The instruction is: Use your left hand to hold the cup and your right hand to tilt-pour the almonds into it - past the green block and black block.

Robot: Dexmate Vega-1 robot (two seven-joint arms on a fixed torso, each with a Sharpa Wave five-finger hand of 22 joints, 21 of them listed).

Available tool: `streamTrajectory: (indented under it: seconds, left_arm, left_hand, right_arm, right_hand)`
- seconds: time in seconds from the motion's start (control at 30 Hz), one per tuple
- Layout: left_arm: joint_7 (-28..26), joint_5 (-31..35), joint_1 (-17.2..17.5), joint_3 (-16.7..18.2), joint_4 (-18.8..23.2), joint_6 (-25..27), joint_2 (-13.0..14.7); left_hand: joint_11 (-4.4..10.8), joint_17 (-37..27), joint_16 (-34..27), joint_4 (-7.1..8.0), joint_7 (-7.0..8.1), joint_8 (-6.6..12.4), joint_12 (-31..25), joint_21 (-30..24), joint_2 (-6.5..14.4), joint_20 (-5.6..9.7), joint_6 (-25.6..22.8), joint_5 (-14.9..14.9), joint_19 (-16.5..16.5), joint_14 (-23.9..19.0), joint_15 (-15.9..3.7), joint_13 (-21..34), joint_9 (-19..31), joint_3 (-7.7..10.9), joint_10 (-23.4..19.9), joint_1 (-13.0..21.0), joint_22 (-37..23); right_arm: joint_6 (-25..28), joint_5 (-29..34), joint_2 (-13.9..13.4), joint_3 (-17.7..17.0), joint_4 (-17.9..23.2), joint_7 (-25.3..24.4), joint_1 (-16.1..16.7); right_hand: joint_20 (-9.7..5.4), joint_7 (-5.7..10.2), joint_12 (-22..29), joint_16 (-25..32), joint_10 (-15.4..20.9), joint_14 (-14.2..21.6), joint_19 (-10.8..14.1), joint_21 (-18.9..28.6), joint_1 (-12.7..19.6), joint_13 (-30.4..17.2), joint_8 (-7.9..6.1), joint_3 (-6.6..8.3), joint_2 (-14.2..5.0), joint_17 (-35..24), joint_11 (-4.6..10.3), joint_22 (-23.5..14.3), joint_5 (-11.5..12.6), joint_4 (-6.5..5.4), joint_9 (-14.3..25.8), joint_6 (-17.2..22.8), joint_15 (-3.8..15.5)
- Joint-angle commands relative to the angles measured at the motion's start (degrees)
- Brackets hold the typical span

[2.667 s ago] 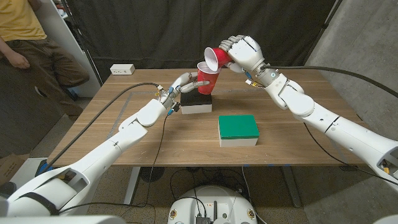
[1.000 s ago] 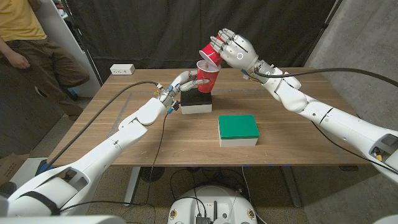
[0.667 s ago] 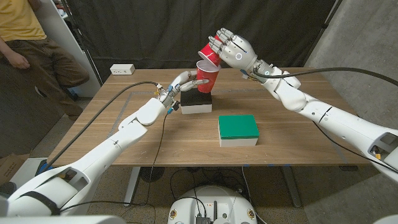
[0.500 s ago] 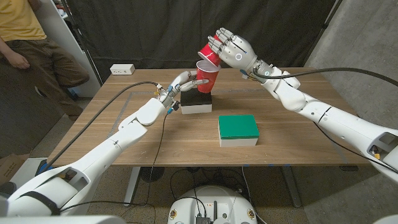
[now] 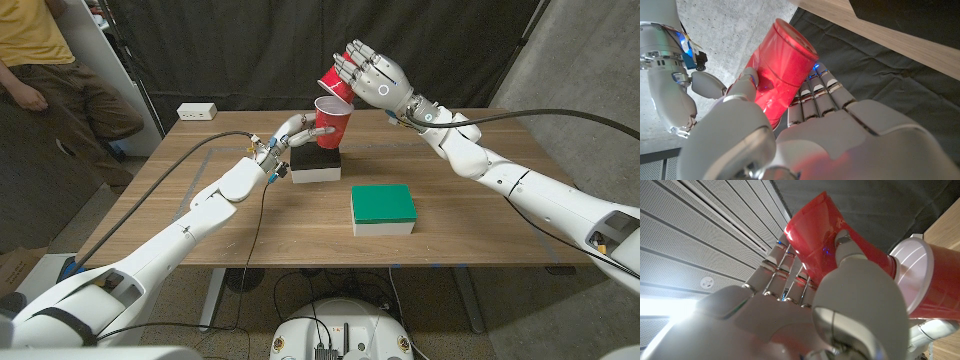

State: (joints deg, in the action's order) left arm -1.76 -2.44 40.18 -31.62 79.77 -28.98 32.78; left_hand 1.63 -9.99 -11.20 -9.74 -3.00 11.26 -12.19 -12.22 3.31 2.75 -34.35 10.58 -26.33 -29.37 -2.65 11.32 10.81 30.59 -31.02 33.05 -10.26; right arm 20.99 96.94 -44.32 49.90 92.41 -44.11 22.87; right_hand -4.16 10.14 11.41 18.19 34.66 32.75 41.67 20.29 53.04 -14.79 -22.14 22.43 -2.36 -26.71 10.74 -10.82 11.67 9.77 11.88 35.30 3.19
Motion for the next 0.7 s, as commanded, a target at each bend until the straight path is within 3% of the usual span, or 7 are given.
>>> streamTrajectory:
  seconds: [0.03,0.37,0.7]
  left_arm:
    - [0.32,-0.47,0.25,0.41,1.0,0.66,0.56]
    - [1.08,-1.1,0.82,1.1,2.39,1.13,1.85]
    - [0.81,-1.89,0.18,0.77,0.25,1.24,0.36]
  left_hand:
    - [0.0,-0.19,0.27,0.1,-0.11,0.16,-0.09,0.15,0.17,0.8,-0.49,0.34,-0.5,-0.55,-3.58,0.19,0.22,0.32,-0.74,0.34,-0.11]
    - [0.12,-0.19,0.3,0.11,-0.08,0.17,-0.06,0.17,0.19,0.85,-0.59,0.33,-0.48,-0.54,-3.51,0.2,0.22,0.34,-0.78,0.3,-0.11]
    - [0.04,-0.18,0.3,0.07,-0.05,0.14,-0.04,0.21,0.16,0.89,-0.61,0.33,-0.43,-0.59,-3.5,0.21,0.23,0.33,-0.83,0.32,-0.11]
  right_arm:
    - [2.42,1.13,1.15,0.64,-1.21,-1.51,-0.76]
    - [3.48,2.31,0.73,0.43,0.0,-0.88,-1.2]
    - [2.93,0.81,1.66,0.57,-1.95,-4.76,-2.2]
  right_hand:
    - [-4.22,0.16,-0.21,-0.27,-0.49,-0.3,-0.24,-0.32,1.1,-0.36,-0.31,0.58,-0.12,-0.3,0.22,-0.11,-0.16,0.09,0.28,0.4,8.81]
    - [-4.15,0.22,-0.1,-0.41,-0.59,-0.39,-0.43,-0.38,1.39,-0.52,-0.53,0.92,-0.17,-0.47,0.39,-0.07,-0.17,0.02,0.31,0.56,8.81]
    - [-3.99,0.37,-0.08,-0.53,-0.86,-0.47,-0.72,-0.49,1.47,-0.67,-0.86,1.14,-0.07,-0.64,0.57,-0.04,-0.22,-0.07,0.34,0.98,8.68]
